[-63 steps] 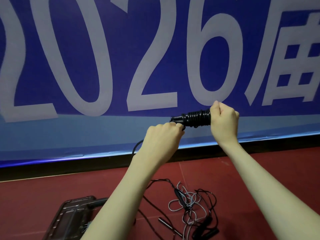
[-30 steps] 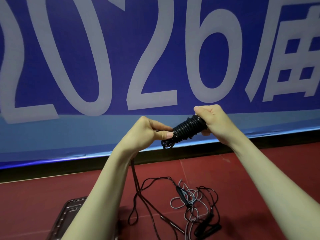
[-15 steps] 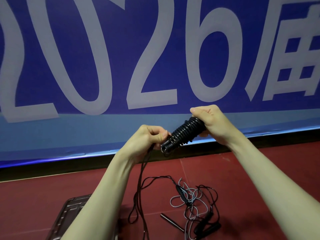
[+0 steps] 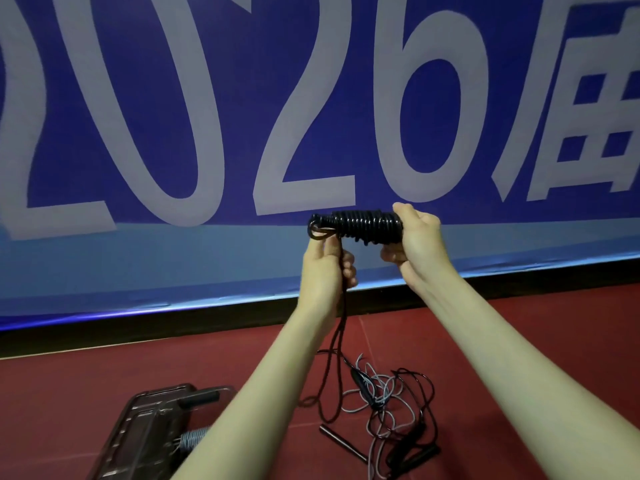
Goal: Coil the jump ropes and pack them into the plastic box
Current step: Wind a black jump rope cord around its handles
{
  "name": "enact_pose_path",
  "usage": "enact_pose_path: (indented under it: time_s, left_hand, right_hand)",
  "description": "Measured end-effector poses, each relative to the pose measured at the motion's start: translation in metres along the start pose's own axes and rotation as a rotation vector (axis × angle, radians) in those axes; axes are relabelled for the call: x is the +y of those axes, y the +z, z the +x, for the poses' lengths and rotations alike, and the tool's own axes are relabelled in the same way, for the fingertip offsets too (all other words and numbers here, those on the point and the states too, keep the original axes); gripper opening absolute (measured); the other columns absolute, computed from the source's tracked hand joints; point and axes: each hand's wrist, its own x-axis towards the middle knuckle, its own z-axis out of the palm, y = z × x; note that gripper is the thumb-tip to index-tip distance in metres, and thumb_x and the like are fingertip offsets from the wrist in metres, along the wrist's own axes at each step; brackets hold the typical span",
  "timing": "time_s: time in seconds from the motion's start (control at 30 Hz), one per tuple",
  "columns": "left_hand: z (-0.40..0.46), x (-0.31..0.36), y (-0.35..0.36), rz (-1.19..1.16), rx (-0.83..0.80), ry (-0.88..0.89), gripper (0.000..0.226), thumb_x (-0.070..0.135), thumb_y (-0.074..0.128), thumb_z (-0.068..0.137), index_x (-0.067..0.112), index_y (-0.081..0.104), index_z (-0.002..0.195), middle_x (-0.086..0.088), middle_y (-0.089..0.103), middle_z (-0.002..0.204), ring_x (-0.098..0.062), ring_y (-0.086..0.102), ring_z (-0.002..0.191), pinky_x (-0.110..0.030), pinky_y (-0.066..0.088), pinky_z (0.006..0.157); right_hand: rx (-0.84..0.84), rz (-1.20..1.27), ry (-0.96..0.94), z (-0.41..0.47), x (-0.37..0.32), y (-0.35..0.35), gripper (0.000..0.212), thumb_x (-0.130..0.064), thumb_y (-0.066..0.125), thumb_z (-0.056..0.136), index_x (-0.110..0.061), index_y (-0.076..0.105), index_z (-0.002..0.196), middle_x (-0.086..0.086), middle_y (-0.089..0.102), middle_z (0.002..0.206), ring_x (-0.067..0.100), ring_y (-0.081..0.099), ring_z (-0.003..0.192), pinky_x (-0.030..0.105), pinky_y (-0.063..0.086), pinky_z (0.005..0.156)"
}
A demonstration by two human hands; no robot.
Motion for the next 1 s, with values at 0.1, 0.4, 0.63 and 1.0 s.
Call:
enact_pose_path:
  time_s: [0.1, 0.4, 0.63, 1.0]
  left_hand:
    - [-0.002, -0.012, 0.004, 0.448, 0.044, 0.228, 0.025, 0.024, 0.031, 0.105, 0.017, 0.052, 0.092, 0.001, 0.041, 0.057, -0.014, 0.034, 0.049, -0.028, 0.031, 0.049]
    - [-0.013, 0.006, 0.002, 1.515, -0.122, 0.501, 0.007, 0.008, 0.04, 0.098, 0.007, 0.047, 0.1, -0.006, 0.039, 0.069, -0.031, 0.041, 0.061, -0.032, 0.026, 0.053]
    - [-0.01, 0.026, -0.003, 1.73, -0.158, 0.809, 0.061, 0.005, 0.088, 0.034, 0.017, 0.03, 0.05, 0.003, 0.018, 0.045, -0.012, -0.011, 0.046, -0.018, -0.006, 0.051]
    - [-0.019, 0.033, -0.024, 1.414, -0.286, 0.644, 0.021, 0.04, 0.054, 0.093, 0.021, 0.063, 0.091, 0.002, 0.057, 0.074, -0.026, 0.05, 0.071, -0.031, 0.032, 0.057]
  right_hand:
    - [0.137, -0.007, 0.01, 0.006, 0.002, -0.005, 0.031, -0.011, 0.046, 0.093, -0.018, 0.036, 0.064, 0.005, 0.037, 0.06, 0.024, 0.04, 0.062, 0.022, 0.03, 0.04]
    - [0.293, -0.34, -0.209, 0.011, 0.003, -0.019, 0.036, -0.015, 0.043, 0.091, -0.014, 0.027, 0.058, 0.005, 0.021, 0.057, 0.023, 0.025, 0.061, 0.036, 0.025, 0.057]
    - [0.283, -0.594, -0.464, 0.01, -0.009, -0.031, 0.05, -0.016, 0.042, 0.1, -0.015, 0.021, 0.054, -0.001, 0.02, 0.049, 0.011, 0.017, 0.046, 0.024, 0.013, 0.044]
    - [-0.152, -0.896, -0.562, 0.006, -0.019, -0.041, 0.05, -0.019, 0.042, 0.102, -0.017, 0.028, 0.054, -0.005, 0.029, 0.049, 0.01, 0.026, 0.045, 0.022, 0.02, 0.047]
